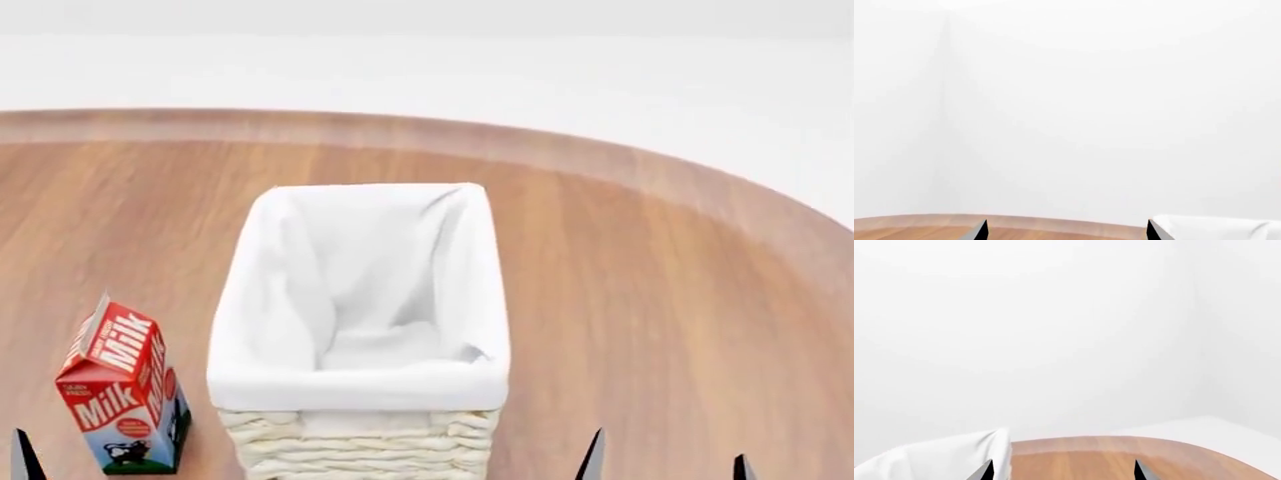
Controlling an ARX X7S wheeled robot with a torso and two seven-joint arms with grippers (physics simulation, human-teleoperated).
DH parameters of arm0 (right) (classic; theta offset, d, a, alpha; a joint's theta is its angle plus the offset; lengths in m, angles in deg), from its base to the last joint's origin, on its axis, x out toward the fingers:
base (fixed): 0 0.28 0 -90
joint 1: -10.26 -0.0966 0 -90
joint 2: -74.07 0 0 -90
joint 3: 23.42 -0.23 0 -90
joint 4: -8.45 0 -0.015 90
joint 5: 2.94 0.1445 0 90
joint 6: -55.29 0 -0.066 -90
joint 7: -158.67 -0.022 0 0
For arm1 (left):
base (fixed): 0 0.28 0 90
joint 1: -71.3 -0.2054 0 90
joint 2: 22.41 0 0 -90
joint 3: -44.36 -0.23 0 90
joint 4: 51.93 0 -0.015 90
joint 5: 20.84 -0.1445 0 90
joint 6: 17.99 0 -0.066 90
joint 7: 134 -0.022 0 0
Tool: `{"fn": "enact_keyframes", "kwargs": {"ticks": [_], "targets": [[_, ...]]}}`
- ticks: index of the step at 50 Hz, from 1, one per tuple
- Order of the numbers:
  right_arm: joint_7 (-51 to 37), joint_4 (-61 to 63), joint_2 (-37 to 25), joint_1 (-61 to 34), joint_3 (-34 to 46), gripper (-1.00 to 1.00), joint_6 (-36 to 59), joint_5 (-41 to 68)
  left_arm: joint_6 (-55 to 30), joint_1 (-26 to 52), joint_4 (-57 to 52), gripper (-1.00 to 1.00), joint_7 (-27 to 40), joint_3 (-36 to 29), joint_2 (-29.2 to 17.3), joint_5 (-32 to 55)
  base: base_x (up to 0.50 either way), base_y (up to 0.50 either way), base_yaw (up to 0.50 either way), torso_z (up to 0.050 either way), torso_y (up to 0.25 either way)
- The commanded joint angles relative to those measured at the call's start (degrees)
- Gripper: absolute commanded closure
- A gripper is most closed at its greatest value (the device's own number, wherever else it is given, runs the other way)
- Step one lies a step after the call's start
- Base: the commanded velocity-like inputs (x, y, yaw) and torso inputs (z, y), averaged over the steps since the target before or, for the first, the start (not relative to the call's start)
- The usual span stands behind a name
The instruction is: Pick up the alphabet soup, and put it in the basket.
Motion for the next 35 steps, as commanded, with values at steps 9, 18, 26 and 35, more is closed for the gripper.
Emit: {"fn": "enact_keyframes", "kwargs": {"ticks": [9,18,26,35], "targets": [[0.8,-1.2,0.0,0.1,0.6,-1.00,-2.5,-0.1,0.1,-0.1,0.0,-1.00,0.4,-0.2,-0.3,0.0,0.07,0.00,0.00,0.000,0.000],[1.4,-1.9,-0.3,-0.3,1.5,-1.00,-2.6,-0.8,0.2,-0.1,-0.1,-1.00,0.6,-0.3,-0.4,0.1,0.00,0.00,0.00,0.000,0.000],[1.3,-1.8,-0.4,-0.2,1.6,-1.00,-2.7,-0.7,0.5,-0.3,-0.1,-1.00,0.8,-0.2,-0.6,0.2,0.00,0.00,0.00,0.000,0.001],[1.8,-2.3,-1.6,-0.7,1.6,-1.00,-2.0,-0.8,0.4,0.3,0.7,-1.00,1.0,-0.2,-0.7,0.4,0.00,0.00,0.00,0.000,0.000]]}}
